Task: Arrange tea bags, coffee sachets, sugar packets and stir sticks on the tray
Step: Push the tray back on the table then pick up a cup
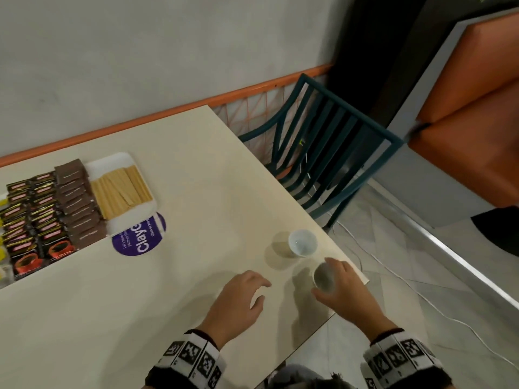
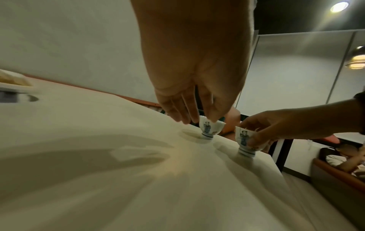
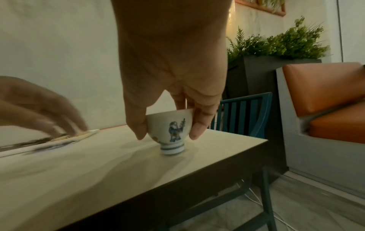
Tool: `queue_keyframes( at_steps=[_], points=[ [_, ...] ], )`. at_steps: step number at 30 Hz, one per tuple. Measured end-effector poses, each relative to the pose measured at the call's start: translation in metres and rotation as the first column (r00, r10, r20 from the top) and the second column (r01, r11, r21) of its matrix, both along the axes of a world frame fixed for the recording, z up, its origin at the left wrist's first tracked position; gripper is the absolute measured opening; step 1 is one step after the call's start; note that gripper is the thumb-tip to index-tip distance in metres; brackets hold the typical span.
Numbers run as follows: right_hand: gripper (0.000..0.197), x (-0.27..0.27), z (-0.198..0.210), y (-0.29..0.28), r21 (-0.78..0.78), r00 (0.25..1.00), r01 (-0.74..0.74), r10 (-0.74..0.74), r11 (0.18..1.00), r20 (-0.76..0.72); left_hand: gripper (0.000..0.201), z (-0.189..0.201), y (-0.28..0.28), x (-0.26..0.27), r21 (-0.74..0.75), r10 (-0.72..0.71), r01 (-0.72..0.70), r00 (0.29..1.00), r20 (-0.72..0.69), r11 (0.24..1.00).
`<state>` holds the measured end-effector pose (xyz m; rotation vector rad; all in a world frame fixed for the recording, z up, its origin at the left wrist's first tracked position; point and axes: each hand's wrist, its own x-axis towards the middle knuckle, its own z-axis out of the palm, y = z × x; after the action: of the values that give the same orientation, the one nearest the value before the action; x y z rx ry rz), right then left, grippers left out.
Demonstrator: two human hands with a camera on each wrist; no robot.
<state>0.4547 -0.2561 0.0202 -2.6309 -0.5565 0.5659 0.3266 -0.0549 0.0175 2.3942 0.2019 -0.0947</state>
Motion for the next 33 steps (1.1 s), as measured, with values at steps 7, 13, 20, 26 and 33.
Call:
queue_keyframes(
  at_steps=[7, 13, 20, 26, 33],
  points=[
    [0.081, 0.013, 0.009, -0.044, -0.035, 0.997, -0.066, 0.065, 0.997, -0.048, 0.056, 0.013, -0.03, 0.089, 0.178, -0.015, 0.009, 0.999, 0.032, 0.984],
    [0.081, 0.039, 0.014, -0.056, -0.05, 0.992, -0.093, 0.089, 0.994, -0.089, 0.075, -0.002, -0.048, 0.138, 0.283, -0.033, 0.066, 0.992, -0.119, 0.957],
    [0.078, 0.082, 0.023, -0.028, -0.005, 0.97, -0.241, 0.241, 0.97, -0.029, 0.069, 0.0, -0.04, 0.139, 0.096, 0.086, -0.074, 0.988, -0.13, 0.993],
    [0.079, 0.116, 0.037, 0.047, 0.064, 0.898, -0.44, 0.437, 0.896, 0.061, 0.07, 0.014, 0.018, 0.114, 0.011, 0.343, -0.344, 0.933, -0.112, 0.939],
    [0.079, 0.14, 0.043, 0.187, 0.138, 0.797, -0.604, 0.593, 0.785, 0.118, 0.081, 0.022, 0.115, 0.086, 0.036, 0.618, -0.617, 0.785, -0.033, 0.786]
  ],
)
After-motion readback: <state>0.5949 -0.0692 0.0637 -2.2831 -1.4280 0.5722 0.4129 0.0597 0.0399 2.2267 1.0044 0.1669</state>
